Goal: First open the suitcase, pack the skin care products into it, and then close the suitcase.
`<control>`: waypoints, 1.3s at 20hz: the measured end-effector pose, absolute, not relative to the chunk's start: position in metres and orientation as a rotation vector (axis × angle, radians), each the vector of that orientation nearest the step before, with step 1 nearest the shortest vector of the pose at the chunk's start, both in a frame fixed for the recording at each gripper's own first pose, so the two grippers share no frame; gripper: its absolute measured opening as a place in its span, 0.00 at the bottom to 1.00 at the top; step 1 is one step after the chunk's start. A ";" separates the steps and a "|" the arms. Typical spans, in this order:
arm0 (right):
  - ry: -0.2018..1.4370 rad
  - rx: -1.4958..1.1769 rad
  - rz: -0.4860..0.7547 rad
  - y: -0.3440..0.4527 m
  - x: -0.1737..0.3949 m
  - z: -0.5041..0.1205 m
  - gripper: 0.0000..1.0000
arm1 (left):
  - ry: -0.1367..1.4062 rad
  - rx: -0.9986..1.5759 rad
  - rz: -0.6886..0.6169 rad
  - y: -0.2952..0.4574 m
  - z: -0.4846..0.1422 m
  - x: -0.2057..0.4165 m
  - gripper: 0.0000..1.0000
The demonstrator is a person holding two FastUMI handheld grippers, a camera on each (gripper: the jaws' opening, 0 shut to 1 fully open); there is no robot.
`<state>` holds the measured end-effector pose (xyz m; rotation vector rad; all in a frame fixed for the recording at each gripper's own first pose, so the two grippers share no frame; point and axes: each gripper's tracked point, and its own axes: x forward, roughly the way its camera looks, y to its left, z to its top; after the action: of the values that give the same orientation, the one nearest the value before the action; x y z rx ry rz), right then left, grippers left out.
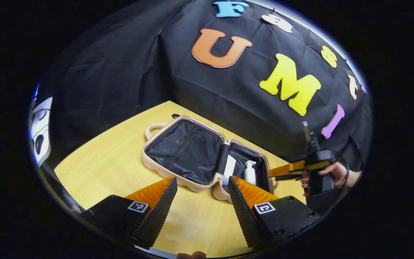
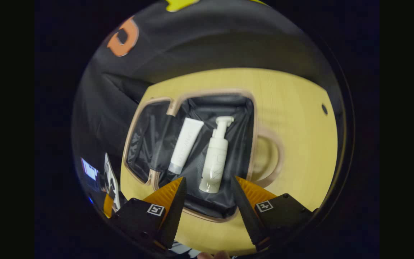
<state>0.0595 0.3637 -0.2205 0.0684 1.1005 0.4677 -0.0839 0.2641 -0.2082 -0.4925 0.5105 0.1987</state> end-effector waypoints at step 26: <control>0.533 -0.107 0.603 0.299 0.001 -0.064 0.74 | 0.491 -0.984 0.226 0.466 -0.355 0.083 0.84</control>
<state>0.0013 0.2990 -0.0642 -0.1072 0.5332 0.6034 0.0829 0.4658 -0.3551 -0.9841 0.4912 0.2257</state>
